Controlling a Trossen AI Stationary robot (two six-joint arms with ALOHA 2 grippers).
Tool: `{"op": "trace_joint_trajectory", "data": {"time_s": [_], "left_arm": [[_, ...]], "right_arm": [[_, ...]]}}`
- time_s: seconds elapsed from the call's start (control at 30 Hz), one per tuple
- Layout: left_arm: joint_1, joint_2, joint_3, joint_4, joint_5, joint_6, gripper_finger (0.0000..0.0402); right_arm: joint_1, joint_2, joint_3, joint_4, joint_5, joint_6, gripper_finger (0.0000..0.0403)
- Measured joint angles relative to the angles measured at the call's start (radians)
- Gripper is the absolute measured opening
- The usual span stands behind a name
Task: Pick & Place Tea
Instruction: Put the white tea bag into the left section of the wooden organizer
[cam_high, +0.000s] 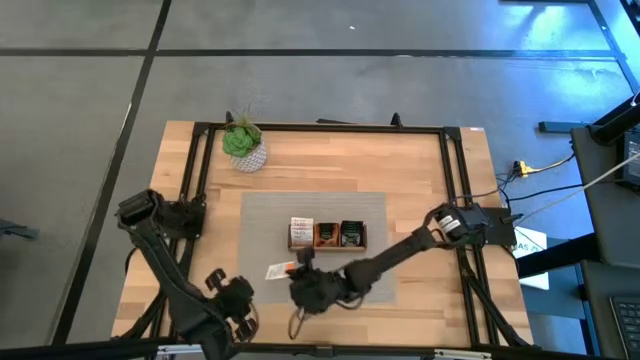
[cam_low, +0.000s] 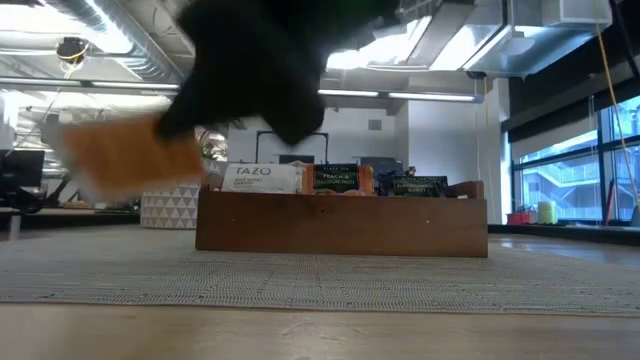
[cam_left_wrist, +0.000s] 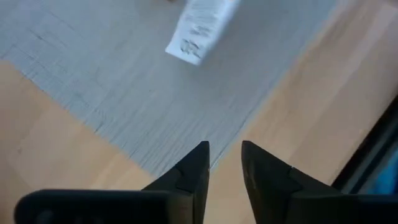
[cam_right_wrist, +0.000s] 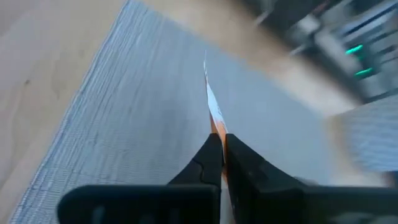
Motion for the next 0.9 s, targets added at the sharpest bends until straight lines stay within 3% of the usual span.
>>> {"op": "trace_joint_trajectory", "data": {"time_s": [0.13, 0.27, 0.5, 0.6, 0.77, 0.9], "left_arm": [[-0.024, -0.04, -0.003, -0.004, -0.14, -0.185, 0.01], [-0.018, -0.048, -0.003, 0.011, -0.253, -0.37, 0.0106], [0.03, -0.048, -0.001, 0.069, -0.273, -0.507, 0.0111], [0.041, -0.048, -0.001, 0.125, -0.301, -0.488, 0.011], [0.057, -0.058, -0.001, 0.22, -0.402, -0.376, 0.011], [0.076, -0.095, 0.0, 0.261, -0.416, -0.341, 0.0111]], "right_arm": [[0.067, -0.024, 0.0, 0.044, 0.175, -0.193, 0.0012], [0.133, -0.024, 0.0, 0.187, 0.269, -0.526, 0.0012], [0.191, -0.024, 0.001, 0.338, 0.395, -0.959, 0.0012], [0.209, -0.023, 0.0, 0.312, 0.494, -0.979, 0.0012], [0.259, -0.023, 0.0, 0.197, 0.79, -0.963, 0.0012], [0.307, -0.023, 0.0, 0.126, 0.817, -0.87, 0.0012]]}}
